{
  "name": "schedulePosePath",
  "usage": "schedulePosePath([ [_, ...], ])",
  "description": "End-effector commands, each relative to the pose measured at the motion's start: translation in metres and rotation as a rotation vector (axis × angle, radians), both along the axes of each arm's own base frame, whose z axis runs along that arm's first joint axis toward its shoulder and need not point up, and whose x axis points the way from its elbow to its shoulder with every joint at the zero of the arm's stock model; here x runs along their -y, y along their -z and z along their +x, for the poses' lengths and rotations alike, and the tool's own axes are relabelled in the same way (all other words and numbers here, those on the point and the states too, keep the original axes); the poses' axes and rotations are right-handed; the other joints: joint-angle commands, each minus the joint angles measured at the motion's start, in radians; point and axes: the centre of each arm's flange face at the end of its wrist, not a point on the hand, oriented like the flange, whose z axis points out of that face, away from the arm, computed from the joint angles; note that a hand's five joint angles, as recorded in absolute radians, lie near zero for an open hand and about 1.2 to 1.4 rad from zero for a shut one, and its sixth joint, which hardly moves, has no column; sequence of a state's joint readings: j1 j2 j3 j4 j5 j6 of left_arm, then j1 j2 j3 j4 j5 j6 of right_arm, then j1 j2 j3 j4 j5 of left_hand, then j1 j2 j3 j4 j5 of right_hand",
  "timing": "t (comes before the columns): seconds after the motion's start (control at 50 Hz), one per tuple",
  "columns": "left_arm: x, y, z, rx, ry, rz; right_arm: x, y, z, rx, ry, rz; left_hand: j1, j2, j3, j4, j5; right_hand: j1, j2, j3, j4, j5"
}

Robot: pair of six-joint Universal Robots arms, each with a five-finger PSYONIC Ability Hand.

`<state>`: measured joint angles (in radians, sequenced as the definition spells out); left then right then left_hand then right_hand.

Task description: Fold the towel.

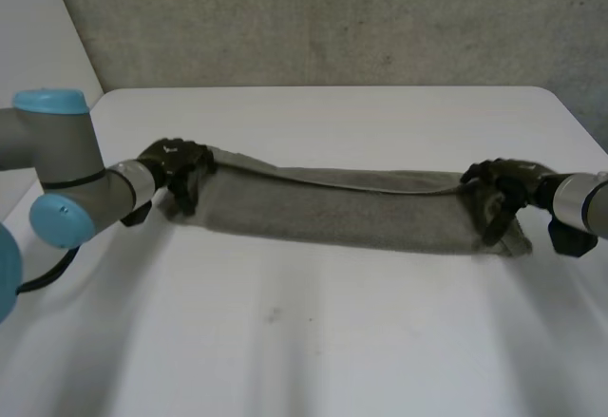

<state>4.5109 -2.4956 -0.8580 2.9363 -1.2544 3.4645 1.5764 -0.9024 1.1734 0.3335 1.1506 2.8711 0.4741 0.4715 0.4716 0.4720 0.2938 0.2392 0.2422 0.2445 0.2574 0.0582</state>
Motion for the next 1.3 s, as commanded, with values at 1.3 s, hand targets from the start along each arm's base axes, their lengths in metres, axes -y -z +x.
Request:
schedulePosePath([
  [1.3, -0.074, -0.038, 0.006, -0.035, 0.011, -0.110, -0.042, 0.054, -0.016, -0.500, -0.109, -0.412, -0.252, -0.249, -0.249, -0.250, -0.246, 0.412, 0.409, 0.407, 0.394, 0.419],
])
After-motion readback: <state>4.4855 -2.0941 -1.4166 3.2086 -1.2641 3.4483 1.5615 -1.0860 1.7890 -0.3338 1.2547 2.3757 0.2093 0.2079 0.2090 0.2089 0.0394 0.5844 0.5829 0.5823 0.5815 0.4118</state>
